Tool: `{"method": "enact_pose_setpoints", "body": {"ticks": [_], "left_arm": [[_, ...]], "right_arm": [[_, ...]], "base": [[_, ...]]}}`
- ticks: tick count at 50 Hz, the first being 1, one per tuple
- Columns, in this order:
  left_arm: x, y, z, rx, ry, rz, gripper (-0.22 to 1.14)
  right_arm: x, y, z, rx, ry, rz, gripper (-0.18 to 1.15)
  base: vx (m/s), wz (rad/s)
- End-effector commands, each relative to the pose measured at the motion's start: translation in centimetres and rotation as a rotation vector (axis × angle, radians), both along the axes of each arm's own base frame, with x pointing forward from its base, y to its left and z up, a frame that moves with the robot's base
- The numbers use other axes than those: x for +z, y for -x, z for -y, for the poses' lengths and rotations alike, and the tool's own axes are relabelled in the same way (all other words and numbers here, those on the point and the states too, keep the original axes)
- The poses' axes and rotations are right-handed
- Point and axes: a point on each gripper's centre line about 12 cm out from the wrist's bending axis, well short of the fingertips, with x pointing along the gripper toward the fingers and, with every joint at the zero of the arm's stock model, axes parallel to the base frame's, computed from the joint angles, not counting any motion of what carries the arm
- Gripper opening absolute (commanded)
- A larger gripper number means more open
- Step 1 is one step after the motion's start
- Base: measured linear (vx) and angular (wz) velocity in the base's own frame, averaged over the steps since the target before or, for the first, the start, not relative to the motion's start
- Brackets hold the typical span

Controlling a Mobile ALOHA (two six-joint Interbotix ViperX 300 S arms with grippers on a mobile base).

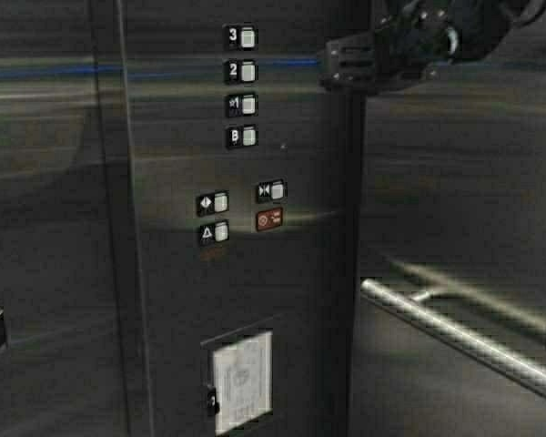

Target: Navigate to elevator, push the call button, then enter the elevator

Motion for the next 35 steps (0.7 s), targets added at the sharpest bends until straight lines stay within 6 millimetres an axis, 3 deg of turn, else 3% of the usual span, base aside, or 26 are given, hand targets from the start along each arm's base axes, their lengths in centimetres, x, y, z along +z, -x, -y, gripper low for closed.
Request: {"method": "enact_pose_setpoints", "body": {"ticks": [1, 13, 19, 35], "left_arm": [[0.4, 0.6, 0.0, -0.005, 0.009, 0.004, 0.02], [0.7, 1.5, -0.1, -0.007, 0.016, 0.028, 0.02], [0.6, 1.5, -0.1, -0.006, 0.014, 0.024, 0.02], [0.4, 1.5, -0.1, -0.005, 0.012, 0.019, 0.02]], "right_arm": [[1.1, -1.1, -0.5, 0.014, -0.027, 0.075, 0.06], [0.5, -2.3, -1.6, 0.058, -0.062, 0.166, 0.06], [-0.9, -2.8, -2.2, 0.087, -0.065, 0.183, 0.06], [-2.0, -5.0, -3.6, 0.118, -0.091, 0.236, 0.06]], "base": [[0.15, -0.02], [0.13, -0.04], [0.09, -0.02], [0.06, 0.00]]}}
